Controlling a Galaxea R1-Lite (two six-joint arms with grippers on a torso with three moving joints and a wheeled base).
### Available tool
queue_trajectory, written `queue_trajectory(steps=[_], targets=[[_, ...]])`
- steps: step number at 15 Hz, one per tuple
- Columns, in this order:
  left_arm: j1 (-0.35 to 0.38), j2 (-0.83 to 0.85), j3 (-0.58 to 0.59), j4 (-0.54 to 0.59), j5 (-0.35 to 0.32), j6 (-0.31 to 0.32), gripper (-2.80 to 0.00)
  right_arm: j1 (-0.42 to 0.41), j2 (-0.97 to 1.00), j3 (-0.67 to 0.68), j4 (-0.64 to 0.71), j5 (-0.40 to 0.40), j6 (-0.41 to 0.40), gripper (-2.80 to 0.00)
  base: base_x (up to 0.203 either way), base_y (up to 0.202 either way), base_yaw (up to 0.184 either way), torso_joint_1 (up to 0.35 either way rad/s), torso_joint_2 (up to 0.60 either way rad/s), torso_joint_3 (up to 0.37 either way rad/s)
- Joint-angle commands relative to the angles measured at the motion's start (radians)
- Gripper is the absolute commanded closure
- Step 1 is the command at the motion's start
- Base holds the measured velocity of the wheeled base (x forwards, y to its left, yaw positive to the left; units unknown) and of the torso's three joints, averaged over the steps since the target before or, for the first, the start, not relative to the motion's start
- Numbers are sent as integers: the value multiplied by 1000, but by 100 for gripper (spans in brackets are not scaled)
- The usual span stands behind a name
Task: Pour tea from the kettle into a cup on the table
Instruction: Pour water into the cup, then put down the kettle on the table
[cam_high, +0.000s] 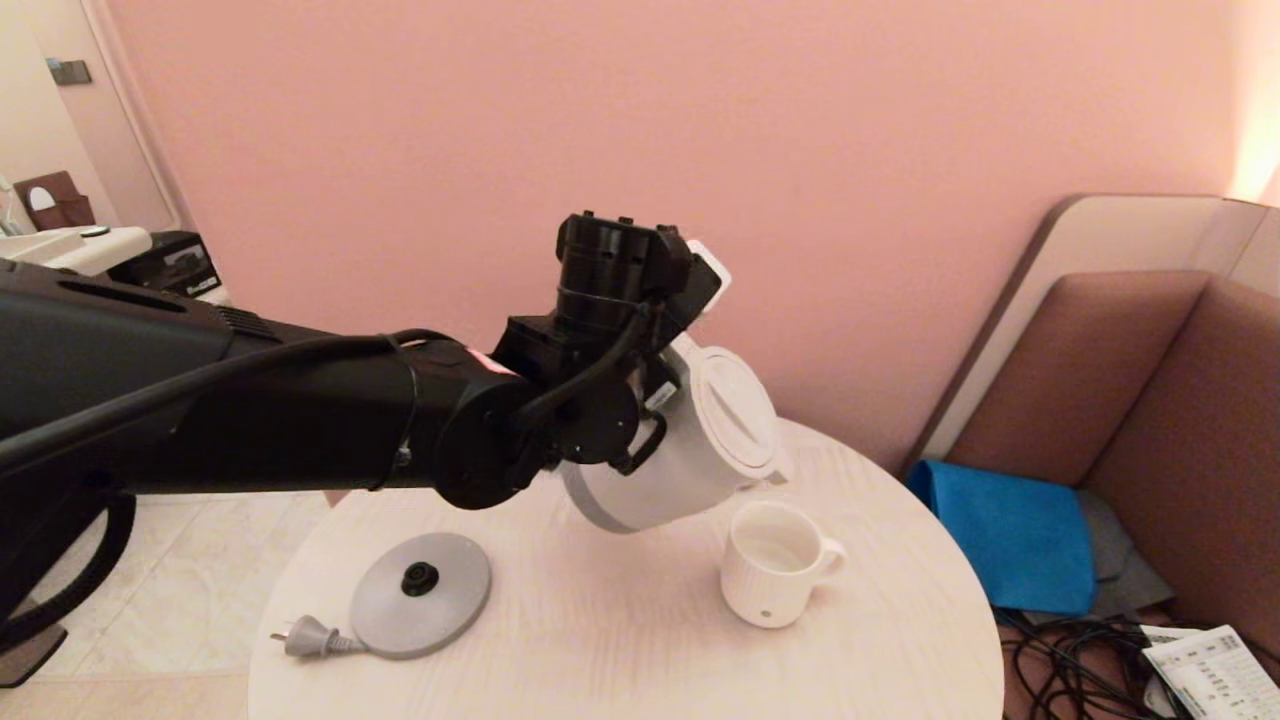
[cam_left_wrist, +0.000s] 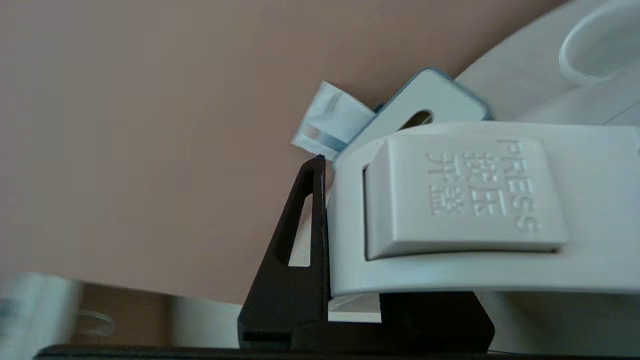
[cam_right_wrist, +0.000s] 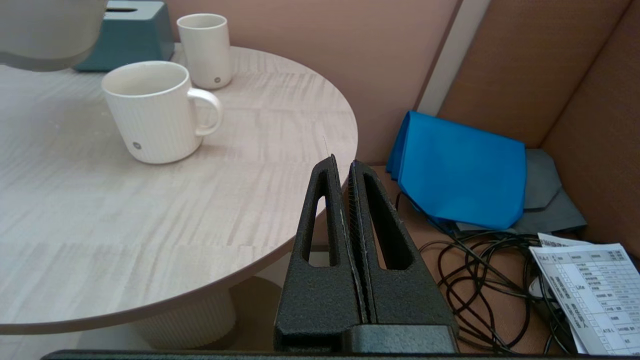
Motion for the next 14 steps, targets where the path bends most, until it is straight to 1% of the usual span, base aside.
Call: queue_trajectory(steps=[1, 3, 4, 5, 7, 9, 11, 12, 13, 14], targets=[[14, -22, 17, -3, 3, -167, 0, 0, 1, 0, 0, 0, 0, 0, 0, 0, 0, 0, 0, 0], [58, -77, 64, -8, -8, -239, 0, 0, 1, 0, 0, 0, 0, 0, 0, 0, 0, 0, 0, 0], [76, -107, 85, -12, -32, -295, 0, 0, 1, 0, 0, 0, 0, 0, 0, 0, 0, 0, 0, 0], [88, -143, 101, -12, -57, -365, 0, 1, 1, 0, 0, 0, 0, 0, 0, 0, 0, 0, 0, 0], [135, -208, 165, -13, -100, -463, 0, 0, 1, 0, 0, 0, 0, 0, 0, 0, 0, 0, 0, 0], [212, -269, 252, -14, -149, -555, 0, 1, 1, 0, 0, 0, 0, 0, 0, 0, 0, 0, 0, 0], [300, -294, 295, -16, -177, -654, 0, 1, 1, 0, 0, 0, 0, 0, 0, 0, 0, 0, 0, 0], [341, -302, 319, -16, -182, -687, 0, 0, 1, 0, 0, 0, 0, 0, 0, 0, 0, 0, 0, 0], [371, -320, 368, -22, -198, -710, 0, 0, 1, 0, 0, 0, 0, 0, 0, 0, 0, 0, 0, 0], [401, -341, 430, -45, -229, -719, 0, 0, 1, 0, 0, 0, 0, 0, 0, 0, 0, 0, 0, 0]])
